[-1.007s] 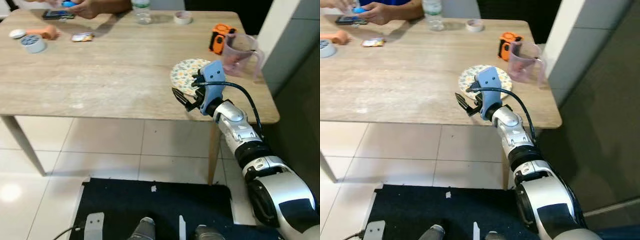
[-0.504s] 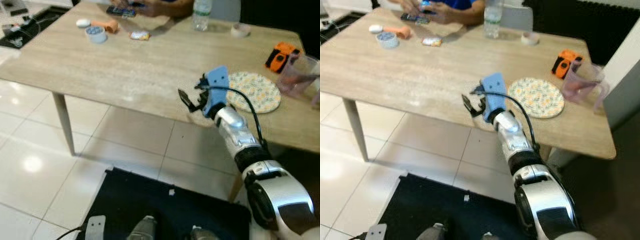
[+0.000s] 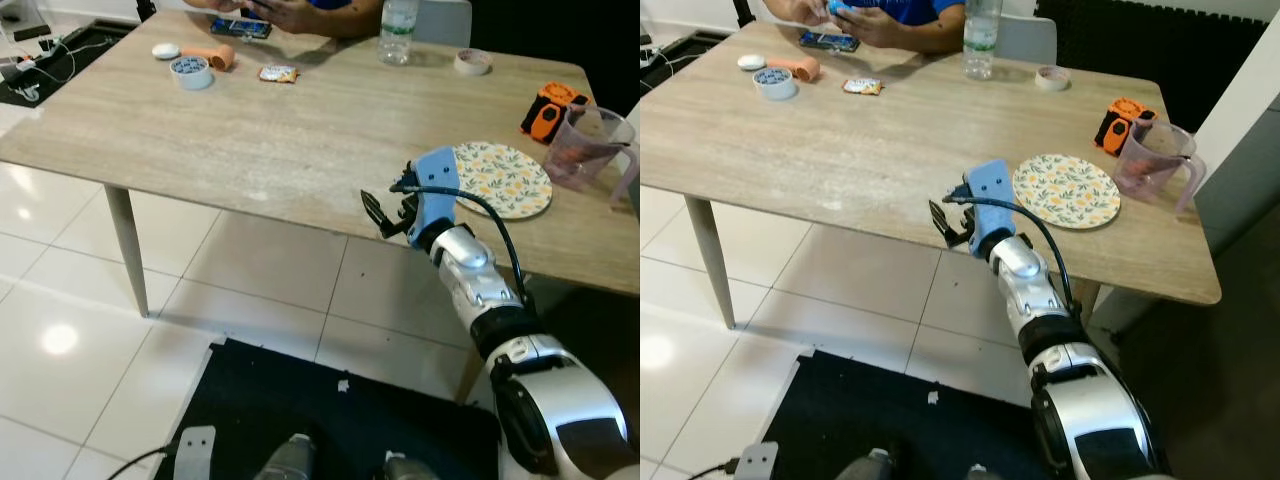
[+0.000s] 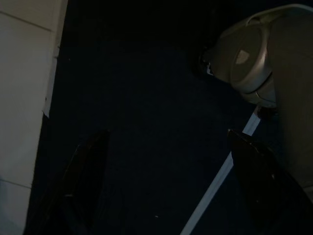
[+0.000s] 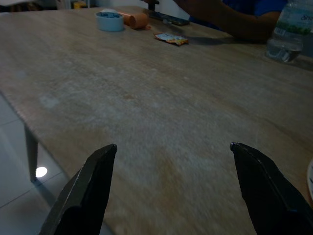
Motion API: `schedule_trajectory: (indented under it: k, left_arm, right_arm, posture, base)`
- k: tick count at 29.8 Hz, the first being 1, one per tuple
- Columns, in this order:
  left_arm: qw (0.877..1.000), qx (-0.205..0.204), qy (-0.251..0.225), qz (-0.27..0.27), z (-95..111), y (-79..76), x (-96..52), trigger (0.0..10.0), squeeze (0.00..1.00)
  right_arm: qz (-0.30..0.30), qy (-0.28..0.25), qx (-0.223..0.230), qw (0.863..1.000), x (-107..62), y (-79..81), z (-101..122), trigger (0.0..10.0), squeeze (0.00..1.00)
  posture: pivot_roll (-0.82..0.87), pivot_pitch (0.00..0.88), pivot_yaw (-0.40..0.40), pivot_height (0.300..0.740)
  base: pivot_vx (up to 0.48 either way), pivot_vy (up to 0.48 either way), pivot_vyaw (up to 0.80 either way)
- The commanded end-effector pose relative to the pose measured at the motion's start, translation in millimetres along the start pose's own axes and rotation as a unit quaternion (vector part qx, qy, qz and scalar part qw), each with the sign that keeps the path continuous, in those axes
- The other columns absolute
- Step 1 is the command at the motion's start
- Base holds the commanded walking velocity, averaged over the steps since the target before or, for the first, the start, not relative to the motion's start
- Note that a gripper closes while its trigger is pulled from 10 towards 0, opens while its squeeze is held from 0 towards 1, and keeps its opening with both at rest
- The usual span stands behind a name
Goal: Restocking fridge
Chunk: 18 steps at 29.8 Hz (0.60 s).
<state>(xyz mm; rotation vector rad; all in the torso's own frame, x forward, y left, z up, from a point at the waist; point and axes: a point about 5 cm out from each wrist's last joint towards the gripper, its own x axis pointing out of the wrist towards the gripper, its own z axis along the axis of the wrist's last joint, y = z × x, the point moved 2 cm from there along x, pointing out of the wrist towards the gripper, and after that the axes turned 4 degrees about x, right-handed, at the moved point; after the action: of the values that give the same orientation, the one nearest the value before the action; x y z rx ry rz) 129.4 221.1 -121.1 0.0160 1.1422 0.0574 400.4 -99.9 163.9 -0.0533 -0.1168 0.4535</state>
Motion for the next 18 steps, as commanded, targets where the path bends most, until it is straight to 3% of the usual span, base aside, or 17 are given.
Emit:
schedule_trajectory:
  k: [1,10,18]
  left_arm:
    - [1.000,0.001,0.019,0.005,-12.3,4.0,-2.0,10.0,0.00]
    - [1.000,-0.013,0.018,0.012,-14.4,6.2,-2.7,10.0,0.00]
    - [1.000,-0.019,0.017,0.008,-18.1,8.0,-3.9,10.0,0.00]
  right_arm:
    - [-0.008,-0.001,0.004,1.000,-3.7,-4.5,-2.0,10.0,0.00]
    - [-0.027,0.007,-0.002,1.000,-11.6,-15.3,-8.1,10.0,0.00]
    - [-0.029,0.009,-0.006,1.000,-14.3,-14.0,-10.5,10.0,0.00]
  posture:
    - [0.00,0.092,-0.022,0.740]
    - [0.00,0.090,-0.022,0.740]
    - [0.00,0.092,-0.019,0.740]
  base:
    - [0.000,-0.428,0.00]
    - [0.000,-0.062,0.00]
    - [0.000,0.000,0.00]
